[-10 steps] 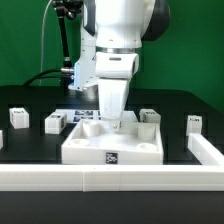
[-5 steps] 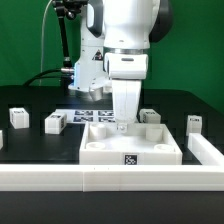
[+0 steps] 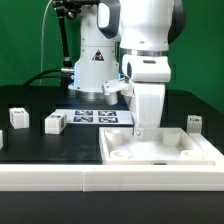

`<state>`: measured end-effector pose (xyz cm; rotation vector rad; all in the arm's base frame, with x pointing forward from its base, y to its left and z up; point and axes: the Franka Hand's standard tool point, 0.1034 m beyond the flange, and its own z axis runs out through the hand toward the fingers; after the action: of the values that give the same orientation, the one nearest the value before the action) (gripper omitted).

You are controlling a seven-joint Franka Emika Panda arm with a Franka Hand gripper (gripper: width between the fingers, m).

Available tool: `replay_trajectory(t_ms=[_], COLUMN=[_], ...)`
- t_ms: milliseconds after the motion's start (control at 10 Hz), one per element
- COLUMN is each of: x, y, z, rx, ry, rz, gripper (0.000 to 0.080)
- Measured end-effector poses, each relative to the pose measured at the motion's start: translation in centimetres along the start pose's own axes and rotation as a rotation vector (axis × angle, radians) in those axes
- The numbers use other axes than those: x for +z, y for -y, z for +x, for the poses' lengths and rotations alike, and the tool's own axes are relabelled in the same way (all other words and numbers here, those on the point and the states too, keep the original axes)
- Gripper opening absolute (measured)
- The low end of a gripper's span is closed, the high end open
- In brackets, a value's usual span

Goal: Assemble one leg

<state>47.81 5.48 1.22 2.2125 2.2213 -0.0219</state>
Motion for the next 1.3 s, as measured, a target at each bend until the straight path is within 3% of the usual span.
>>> replay_trajectory(t_ms=[200, 500, 700, 800, 900, 1000, 1300], x=[-0.04, -0.01, 0.0, 0.0, 0.0, 0.0, 0.0], y=[-1.02, -0.95, -0.96, -0.96, -0.96, -0.96, -0.96], z=[0.34, 0.27, 0.24, 0.22, 0.21, 0.2, 0.19], rx=[0.003, 0.004, 0.005, 0.005, 0.005, 0.006, 0.006], ry=[-0.001, -0.001, -0.001, -0.001, -0.001, -0.001, -0.001], rz=[-0.005, -0.004, -0.004, -0.004, -0.004, -0.004, -0.004], gripper=[0.0058, 0.0069, 0.0402, 0.0402, 0.0578, 0.0634, 0.0647])
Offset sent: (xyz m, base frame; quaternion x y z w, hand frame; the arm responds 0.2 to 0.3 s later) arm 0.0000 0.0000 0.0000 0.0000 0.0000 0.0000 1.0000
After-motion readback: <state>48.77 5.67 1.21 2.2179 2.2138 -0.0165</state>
